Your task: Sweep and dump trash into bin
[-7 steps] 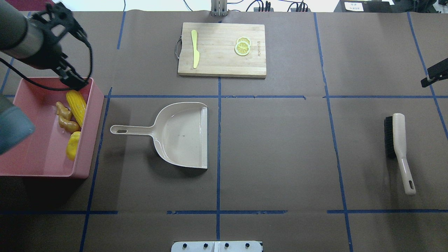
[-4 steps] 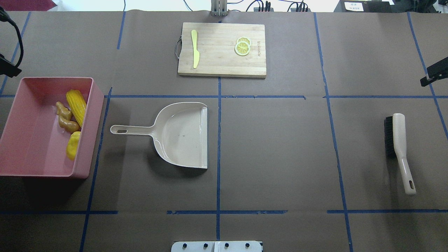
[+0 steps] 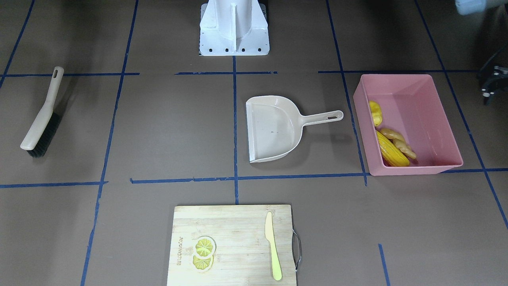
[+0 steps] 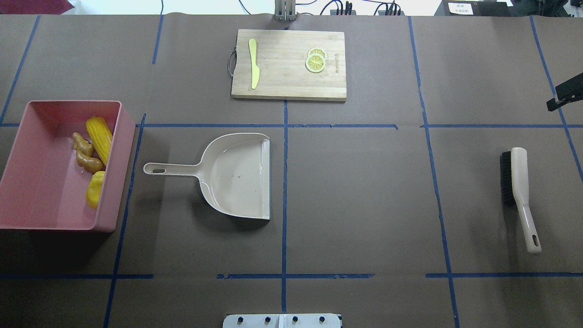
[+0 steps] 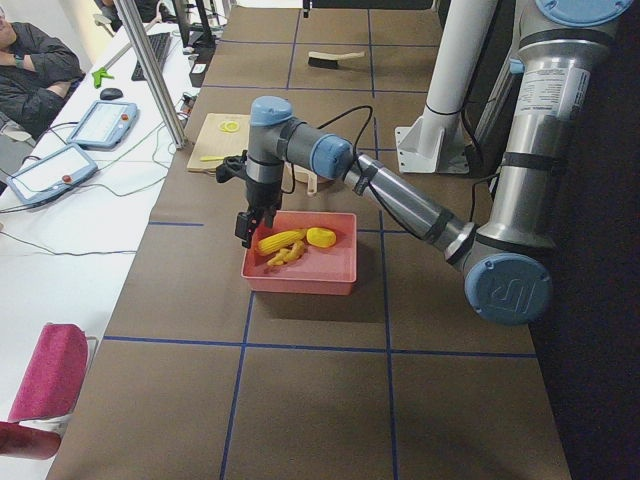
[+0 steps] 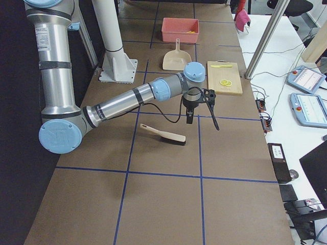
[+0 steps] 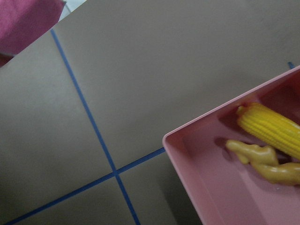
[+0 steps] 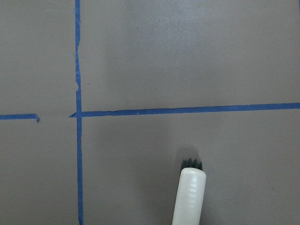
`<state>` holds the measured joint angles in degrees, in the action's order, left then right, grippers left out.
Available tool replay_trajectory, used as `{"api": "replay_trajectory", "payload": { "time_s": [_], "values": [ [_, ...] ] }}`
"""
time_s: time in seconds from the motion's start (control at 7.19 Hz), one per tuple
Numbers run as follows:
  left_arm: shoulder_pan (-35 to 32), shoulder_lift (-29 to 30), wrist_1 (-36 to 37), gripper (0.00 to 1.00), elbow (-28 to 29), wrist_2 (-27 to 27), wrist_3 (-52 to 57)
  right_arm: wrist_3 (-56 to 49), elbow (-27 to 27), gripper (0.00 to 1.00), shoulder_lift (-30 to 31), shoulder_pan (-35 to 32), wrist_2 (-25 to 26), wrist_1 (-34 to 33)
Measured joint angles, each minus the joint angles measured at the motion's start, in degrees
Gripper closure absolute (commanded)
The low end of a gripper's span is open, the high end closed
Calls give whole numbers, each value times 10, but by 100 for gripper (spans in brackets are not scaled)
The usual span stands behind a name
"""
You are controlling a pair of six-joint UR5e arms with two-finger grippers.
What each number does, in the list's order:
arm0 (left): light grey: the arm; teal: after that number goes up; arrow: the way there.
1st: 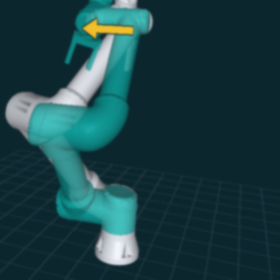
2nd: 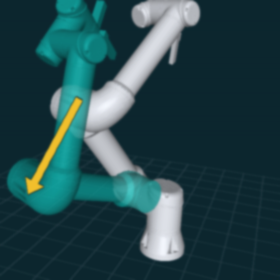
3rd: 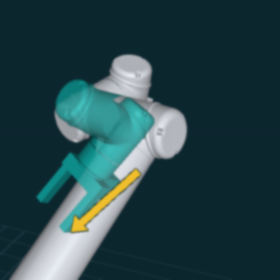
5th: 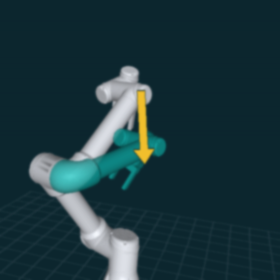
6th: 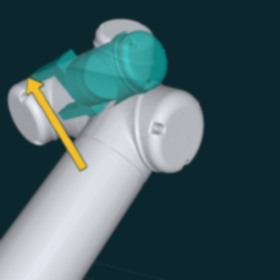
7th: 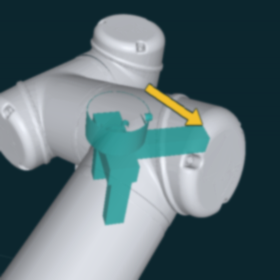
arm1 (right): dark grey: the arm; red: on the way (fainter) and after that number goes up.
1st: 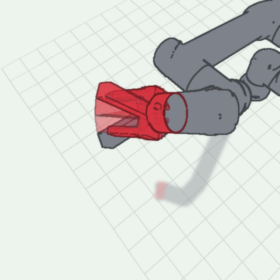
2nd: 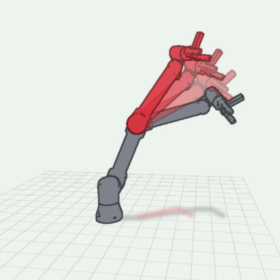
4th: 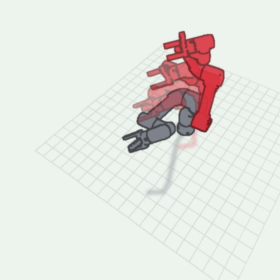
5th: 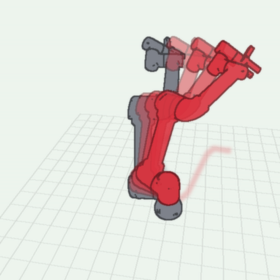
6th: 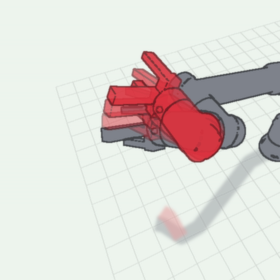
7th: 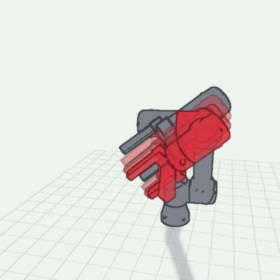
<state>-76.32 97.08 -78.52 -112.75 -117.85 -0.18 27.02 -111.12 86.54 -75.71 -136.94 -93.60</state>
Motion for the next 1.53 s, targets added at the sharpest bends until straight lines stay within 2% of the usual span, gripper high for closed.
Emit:
{"api": "replay_trajectory", "payload": {
  "time_s": [0.28,0.42,0.83,1.25,1.53],
  "values": [
    [-45,-17,-5,0,63,-80,0,-1,-4,0,0,0,0,0],
    [-72,-31,-11,0,83,-94,0,-3,-4,0,-1,0,0,0],
    [-103,-70,-62,0,121,-103,-20,-4,-6,0,-1,0,0,0],
    [-104,-87,-171,0,194,-103,-85,-6,-5,0,-1,0,0,0],
    [-103,-88,-177,0,199,-105,-91,-7,-1,0,1,0,0,0]
  ]
}}
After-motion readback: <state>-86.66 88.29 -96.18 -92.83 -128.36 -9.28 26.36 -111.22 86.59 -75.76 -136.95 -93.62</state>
